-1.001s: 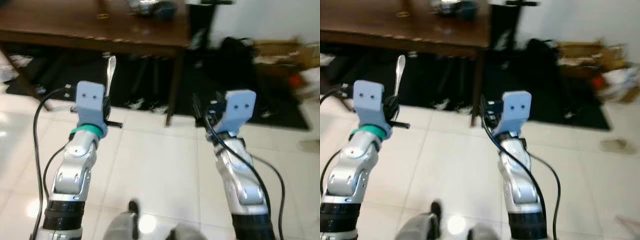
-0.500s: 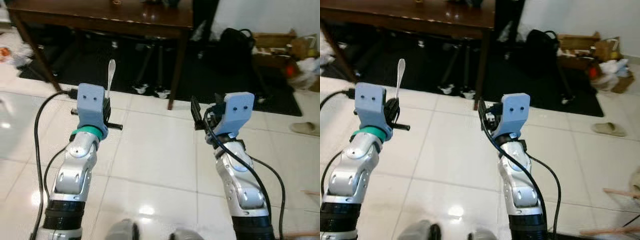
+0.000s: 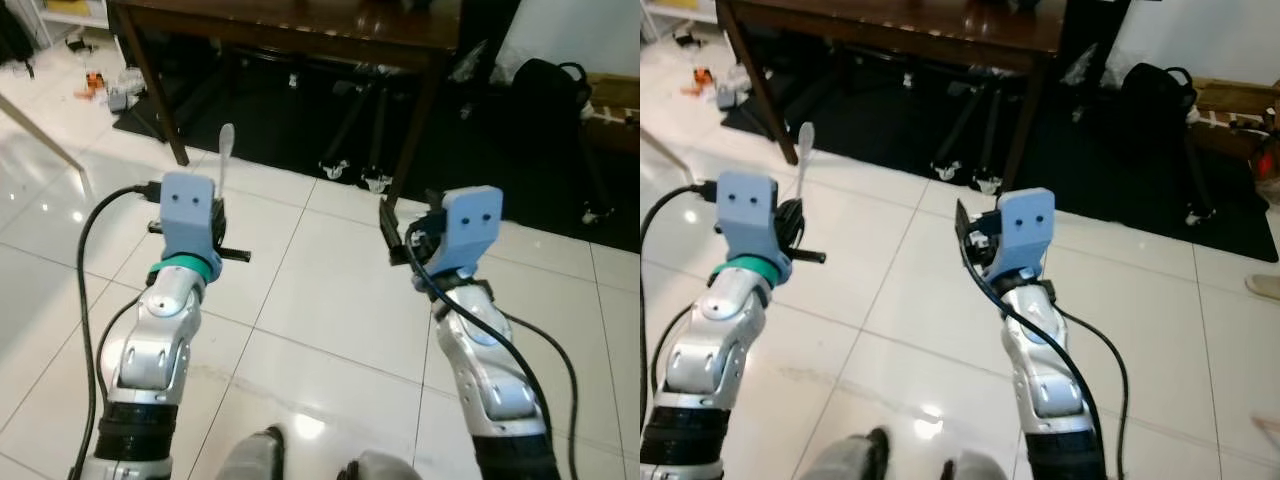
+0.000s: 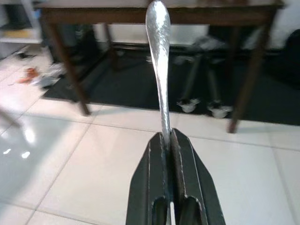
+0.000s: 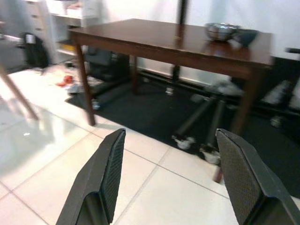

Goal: Setting the table

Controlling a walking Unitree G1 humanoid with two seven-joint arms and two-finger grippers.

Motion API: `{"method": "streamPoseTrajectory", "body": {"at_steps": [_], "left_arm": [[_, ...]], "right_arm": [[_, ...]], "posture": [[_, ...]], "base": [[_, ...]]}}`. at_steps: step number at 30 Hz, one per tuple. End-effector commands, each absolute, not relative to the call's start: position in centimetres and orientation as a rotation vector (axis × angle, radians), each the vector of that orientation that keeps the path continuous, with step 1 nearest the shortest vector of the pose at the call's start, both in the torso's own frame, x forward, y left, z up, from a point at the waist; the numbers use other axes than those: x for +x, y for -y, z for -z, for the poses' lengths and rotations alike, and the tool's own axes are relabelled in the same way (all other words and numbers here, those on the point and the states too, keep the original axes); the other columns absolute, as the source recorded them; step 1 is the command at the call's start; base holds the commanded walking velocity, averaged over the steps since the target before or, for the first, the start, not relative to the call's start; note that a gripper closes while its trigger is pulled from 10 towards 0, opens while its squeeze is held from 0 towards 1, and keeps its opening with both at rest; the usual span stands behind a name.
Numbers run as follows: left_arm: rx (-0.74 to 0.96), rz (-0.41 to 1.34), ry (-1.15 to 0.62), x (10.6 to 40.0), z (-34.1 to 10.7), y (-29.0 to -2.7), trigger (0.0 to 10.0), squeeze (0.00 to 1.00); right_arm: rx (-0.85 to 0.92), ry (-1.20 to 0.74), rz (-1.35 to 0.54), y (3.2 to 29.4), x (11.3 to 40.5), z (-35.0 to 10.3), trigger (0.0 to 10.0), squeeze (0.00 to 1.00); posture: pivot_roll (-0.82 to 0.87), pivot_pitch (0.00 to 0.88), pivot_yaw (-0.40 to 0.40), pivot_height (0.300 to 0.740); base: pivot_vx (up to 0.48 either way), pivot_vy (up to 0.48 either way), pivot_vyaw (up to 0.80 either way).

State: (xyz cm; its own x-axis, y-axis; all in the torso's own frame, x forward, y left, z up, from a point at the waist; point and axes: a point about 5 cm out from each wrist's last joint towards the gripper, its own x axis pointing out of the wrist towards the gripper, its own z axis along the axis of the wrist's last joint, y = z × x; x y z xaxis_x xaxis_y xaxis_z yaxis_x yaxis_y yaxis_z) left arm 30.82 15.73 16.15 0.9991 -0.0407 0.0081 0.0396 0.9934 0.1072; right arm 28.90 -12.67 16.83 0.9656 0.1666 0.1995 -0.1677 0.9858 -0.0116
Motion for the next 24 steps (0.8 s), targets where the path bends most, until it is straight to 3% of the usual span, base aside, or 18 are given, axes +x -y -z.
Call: {"method": "streamPoseTrajectory", "body": {"at_steps": [1,18,24], "left_arm": [[0.113,0.026,-0.016,30.7,-15.6,-15.8,10.0,0.00],[0.118,-0.048,-0.011,31.0,-15.8,-16.3,10.0,0.00],[0.140,-0.141,-0.011,31.6,-15.9,-17.2,10.0,0.00]], "right_arm": [[0.006,0.184,-0.176,12.7,28.7,-16.4,10.0,0.00],[0.035,0.193,-0.182,12.6,28.7,-16.6,10.0,0.00],[0.078,0.209,-0.166,12.7,28.8,-17.1,10.0,0.00]], "posture": [[-0.04,0.006,0.031,0.740],[-0.03,0.009,0.029,0.740],[-0.03,0.009,0.028,0.740]], "base": [[0.000,0.000,0.79],[0.000,0.000,0.79],[0.446,0.000,0.34]]}}
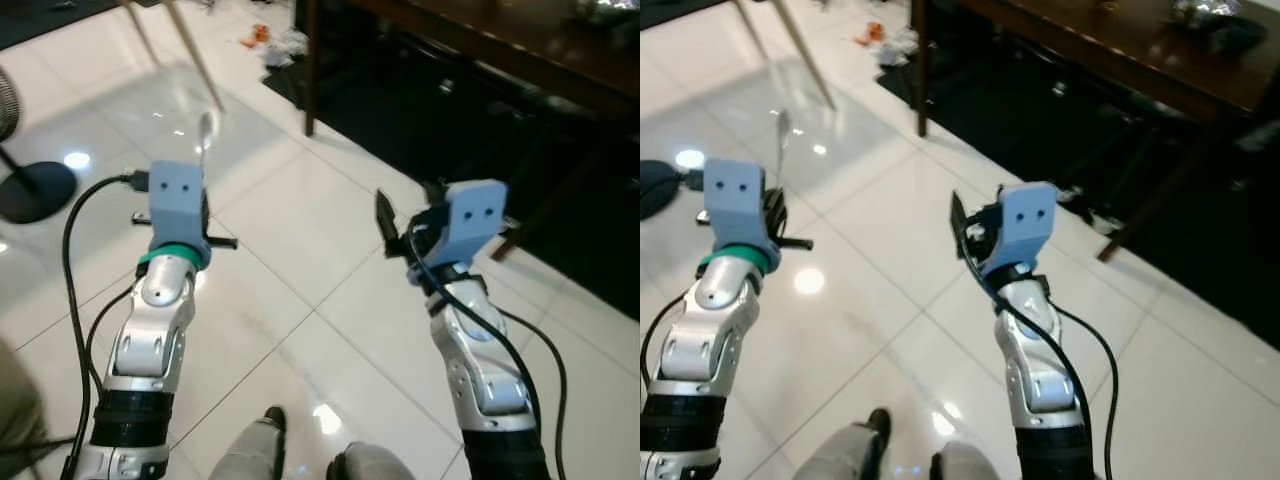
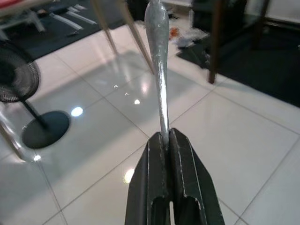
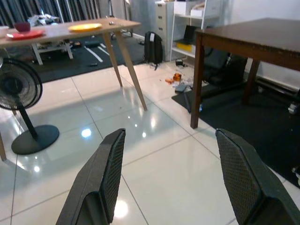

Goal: Setting the table

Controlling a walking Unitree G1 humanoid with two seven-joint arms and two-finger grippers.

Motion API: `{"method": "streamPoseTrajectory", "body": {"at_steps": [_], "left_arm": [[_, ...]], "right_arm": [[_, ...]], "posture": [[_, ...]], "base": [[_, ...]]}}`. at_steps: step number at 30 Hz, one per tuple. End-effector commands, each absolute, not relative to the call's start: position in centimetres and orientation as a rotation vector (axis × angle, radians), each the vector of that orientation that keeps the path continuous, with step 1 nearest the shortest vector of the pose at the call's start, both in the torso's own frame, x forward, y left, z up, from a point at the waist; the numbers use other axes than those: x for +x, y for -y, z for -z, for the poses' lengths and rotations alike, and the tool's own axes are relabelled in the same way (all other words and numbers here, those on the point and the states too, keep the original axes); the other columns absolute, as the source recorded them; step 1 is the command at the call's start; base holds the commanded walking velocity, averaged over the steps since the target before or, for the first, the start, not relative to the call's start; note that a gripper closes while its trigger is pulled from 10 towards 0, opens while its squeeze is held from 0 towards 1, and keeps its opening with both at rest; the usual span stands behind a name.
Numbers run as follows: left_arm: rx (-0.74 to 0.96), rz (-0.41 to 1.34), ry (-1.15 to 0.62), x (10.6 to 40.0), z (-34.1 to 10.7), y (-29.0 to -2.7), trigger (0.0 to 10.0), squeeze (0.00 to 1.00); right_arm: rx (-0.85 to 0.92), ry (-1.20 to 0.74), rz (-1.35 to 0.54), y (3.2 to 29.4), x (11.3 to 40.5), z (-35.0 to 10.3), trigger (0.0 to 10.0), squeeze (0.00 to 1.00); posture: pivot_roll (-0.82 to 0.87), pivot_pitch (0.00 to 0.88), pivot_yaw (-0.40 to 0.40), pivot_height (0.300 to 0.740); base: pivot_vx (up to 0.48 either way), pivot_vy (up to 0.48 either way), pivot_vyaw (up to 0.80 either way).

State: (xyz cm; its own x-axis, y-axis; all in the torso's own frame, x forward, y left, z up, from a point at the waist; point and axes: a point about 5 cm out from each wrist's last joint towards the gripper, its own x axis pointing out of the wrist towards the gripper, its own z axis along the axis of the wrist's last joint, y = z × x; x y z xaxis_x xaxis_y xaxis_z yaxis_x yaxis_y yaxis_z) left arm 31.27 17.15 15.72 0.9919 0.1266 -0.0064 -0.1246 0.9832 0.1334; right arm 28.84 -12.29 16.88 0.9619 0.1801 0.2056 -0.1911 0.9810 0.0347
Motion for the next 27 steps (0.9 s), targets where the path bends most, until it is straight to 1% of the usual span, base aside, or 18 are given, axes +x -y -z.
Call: {"method": "streamPoseTrajectory", "body": {"at_steps": [1,12,27], "left_arm": [[0.140,-0.141,-0.011,31.56,-15.87,-17.20,10.0,0.00],[0.133,-0.141,-0.008,31.89,-16.05,-16.85,10.0,0.00],[0.130,-0.139,-0.003,32.04,-16.17,-16.73,10.0,0.00]], "right_arm": [[0.078,0.209,-0.166,12.69,28.82,-17.07,10.0,0.00],[0.088,0.215,-0.143,13.08,28.91,-17.21,10.0,0.00],[0.045,0.242,-0.122,13.16,29.16,-17.70,10.0,0.00]], "posture": [[-0.03,0.009,0.028,0.740],[-0.03,0.009,0.029,0.740],[-0.01,0.013,0.027,0.740]], "base": [[0.480,0.000,0.00],[0.479,0.000,0.00],[0.477,0.000,0.00]]}}
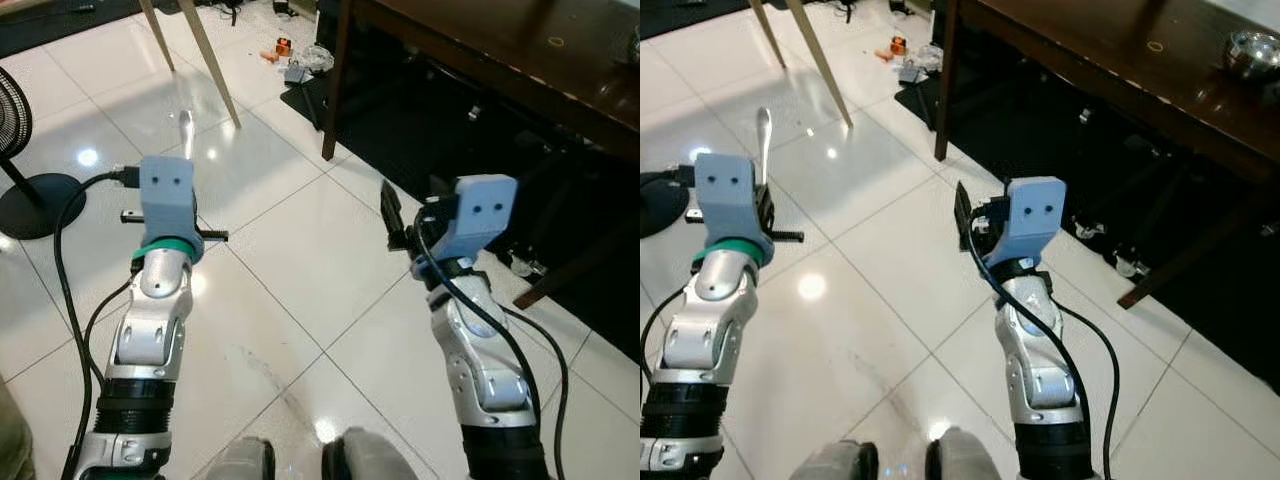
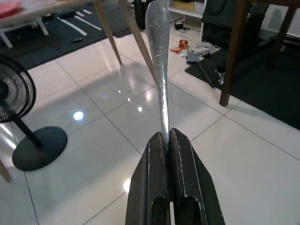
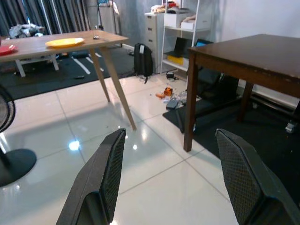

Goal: Setting the table

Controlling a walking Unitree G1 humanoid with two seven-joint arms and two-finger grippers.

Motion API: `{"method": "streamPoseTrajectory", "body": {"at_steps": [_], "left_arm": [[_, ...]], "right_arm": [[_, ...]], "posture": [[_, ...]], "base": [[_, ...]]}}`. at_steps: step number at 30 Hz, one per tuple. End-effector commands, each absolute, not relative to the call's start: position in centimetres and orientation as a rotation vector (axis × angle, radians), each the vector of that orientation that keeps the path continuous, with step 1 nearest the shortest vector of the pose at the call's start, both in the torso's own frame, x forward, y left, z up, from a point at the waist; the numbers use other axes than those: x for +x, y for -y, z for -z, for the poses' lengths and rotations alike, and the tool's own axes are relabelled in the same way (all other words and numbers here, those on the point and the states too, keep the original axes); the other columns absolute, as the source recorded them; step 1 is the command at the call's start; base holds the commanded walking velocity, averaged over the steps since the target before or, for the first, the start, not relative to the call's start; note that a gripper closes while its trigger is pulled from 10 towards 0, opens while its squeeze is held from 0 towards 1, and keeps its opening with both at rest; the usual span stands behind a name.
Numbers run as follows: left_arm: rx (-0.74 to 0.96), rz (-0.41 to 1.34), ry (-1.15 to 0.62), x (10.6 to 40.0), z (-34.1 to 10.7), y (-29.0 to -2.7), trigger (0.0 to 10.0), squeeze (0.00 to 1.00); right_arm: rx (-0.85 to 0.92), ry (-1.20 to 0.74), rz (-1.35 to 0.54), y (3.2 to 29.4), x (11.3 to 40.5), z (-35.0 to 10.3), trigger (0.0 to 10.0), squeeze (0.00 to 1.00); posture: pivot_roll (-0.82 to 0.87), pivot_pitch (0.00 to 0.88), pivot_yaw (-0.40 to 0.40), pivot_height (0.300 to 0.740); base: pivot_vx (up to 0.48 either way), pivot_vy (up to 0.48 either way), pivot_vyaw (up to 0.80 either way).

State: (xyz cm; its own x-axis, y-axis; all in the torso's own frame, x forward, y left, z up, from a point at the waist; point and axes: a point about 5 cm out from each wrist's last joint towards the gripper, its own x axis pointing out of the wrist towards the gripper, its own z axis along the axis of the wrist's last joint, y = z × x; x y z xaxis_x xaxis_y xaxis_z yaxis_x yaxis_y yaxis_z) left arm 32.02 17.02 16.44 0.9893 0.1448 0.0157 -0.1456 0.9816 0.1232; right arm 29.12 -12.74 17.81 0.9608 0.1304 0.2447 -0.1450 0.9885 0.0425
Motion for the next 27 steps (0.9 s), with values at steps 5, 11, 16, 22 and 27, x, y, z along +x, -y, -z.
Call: {"method": "streamPoseTrajectory", "body": {"at_steps": [5,11,16,22,27], "left_arm": [[0.134,-0.144,0.000,32.01,-16.23,-16.76,10.0,0.00],[0.150,-0.164,-0.009,32.07,-16.10,-17.10,10.0,0.00],[0.152,-0.167,-0.012,32.07,-16.02,-17.17,10.0,0.00],[0.149,-0.163,-0.013,32.11,-16.00,-17.10,10.0,0.00],[0.150,-0.161,-0.014,32.09,-15.96,-17.09,10.0,0.00]], "right_arm": [[0.042,0.244,-0.125,13.12,29.23,-17.78,10.0,0.00],[0.041,0.244,-0.131,13.01,29.29,-17.79,10.0,0.00],[0.041,0.243,-0.135,12.91,29.28,-17.74,10.0,0.00],[0.040,0.238,-0.137,12.88,29.33,-17.59,10.0,0.00],[0.047,0.230,-0.133,12.95,29.44,-17.48,10.0,0.00]], "posture": [[-0.01,0.014,0.025,0.740],[-0.01,0.013,0.023,0.740],[-0.01,0.011,0.022,0.740],[-0.01,0.006,0.023,0.740],[-0.01,0.003,0.022,0.740]], "base": [[0.475,0.000,0.00],[0.480,0.000,0.00],[0.480,0.000,0.00],[0.480,0.000,0.00],[0.480,0.000,0.00]]}}
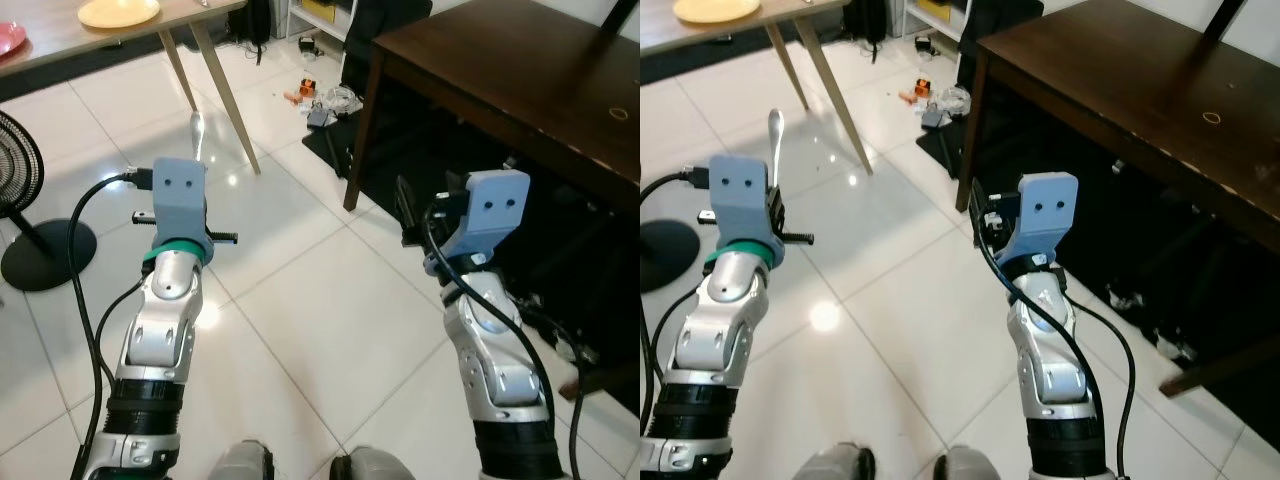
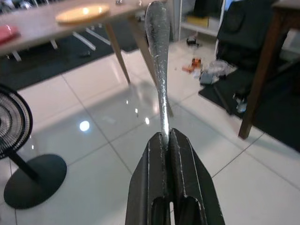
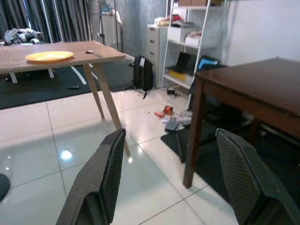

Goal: Setting the table

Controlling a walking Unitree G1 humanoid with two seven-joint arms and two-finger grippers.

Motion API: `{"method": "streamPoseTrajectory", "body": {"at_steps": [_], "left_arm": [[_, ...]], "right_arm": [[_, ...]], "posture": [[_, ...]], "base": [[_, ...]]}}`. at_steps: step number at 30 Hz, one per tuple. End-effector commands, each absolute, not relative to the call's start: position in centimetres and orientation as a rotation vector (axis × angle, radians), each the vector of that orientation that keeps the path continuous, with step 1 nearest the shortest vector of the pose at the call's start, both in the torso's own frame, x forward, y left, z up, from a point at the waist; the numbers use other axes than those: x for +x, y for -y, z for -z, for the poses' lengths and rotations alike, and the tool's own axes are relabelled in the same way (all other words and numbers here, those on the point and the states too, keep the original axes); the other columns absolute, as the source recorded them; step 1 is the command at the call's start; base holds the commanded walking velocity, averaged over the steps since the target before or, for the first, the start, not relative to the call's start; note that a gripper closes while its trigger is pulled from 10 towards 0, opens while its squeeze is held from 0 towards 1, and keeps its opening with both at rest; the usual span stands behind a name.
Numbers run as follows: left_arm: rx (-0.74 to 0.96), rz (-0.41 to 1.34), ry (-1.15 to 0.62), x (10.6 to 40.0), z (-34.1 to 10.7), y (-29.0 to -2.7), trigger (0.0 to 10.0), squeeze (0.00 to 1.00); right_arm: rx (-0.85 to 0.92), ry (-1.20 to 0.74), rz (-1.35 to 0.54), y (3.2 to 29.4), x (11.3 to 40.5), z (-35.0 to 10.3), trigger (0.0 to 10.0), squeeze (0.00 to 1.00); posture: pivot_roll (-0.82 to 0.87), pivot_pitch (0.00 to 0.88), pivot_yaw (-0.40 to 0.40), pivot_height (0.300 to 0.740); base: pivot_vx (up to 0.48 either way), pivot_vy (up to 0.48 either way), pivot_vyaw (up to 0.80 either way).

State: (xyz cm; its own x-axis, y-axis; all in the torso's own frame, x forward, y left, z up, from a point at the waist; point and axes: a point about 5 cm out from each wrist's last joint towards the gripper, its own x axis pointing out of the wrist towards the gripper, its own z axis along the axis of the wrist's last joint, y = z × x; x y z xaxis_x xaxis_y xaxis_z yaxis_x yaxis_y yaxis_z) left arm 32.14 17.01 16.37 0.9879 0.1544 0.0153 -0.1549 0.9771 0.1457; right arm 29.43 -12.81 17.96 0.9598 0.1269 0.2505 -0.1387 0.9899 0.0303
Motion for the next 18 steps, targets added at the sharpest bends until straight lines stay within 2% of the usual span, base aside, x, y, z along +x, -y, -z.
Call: {"method": "streamPoseTrajectory", "body": {"at_steps": [1,18], "left_arm": [[0.149,-0.159,-0.014,32.1,-15.9,-17.1,10.0,0.00],[0.145,-0.154,-0.013,32.0,-15.9,-17.0,10.0,0.00]], "right_arm": [[0.050,0.227,-0.129,13.0,29.5,-17.4,10.0,0.00],[0.043,0.199,-0.017,14.3,30.3,-17.1,10.0,0.00]], "posture": [[0.00,0.003,0.022,0.740],[0.00,0.001,0.019,0.740]], "base": [[0.480,0.000,0.00],[0.480,0.000,0.00]]}}
